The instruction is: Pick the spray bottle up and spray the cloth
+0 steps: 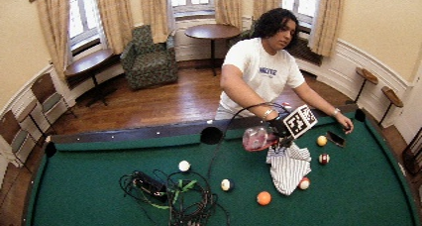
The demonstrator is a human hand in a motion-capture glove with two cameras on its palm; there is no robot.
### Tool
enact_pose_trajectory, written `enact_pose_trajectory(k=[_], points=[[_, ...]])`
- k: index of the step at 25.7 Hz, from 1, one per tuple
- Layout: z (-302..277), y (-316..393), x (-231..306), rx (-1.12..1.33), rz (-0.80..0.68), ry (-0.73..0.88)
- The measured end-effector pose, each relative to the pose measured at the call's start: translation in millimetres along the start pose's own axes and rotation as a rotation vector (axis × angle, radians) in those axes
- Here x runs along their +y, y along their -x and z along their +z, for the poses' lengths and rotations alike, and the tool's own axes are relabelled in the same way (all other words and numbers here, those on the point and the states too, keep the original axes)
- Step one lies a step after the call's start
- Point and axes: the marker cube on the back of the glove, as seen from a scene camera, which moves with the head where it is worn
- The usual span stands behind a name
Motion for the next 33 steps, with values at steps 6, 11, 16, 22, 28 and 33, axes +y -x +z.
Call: enact_pose_trajectory(k=[6, 11, 16, 22, 28, 33], points=[[16.4, 5.4, -9.4, 0.003, -0.009, 0.032], [-21.1, -7.9, -6.8, -0.143, 0.005, -0.065], [-83.9, -14.3, 1.3, -0.422, -0.01, -0.263], [-145.6, 7.1, -0.1, -0.84, -0.145, -0.44], [-172.0, 69.1, -7.5, -1.199, -0.322, -0.616], [-159.1, 122.6, -14.7, -1.401, -0.437, -0.637]])
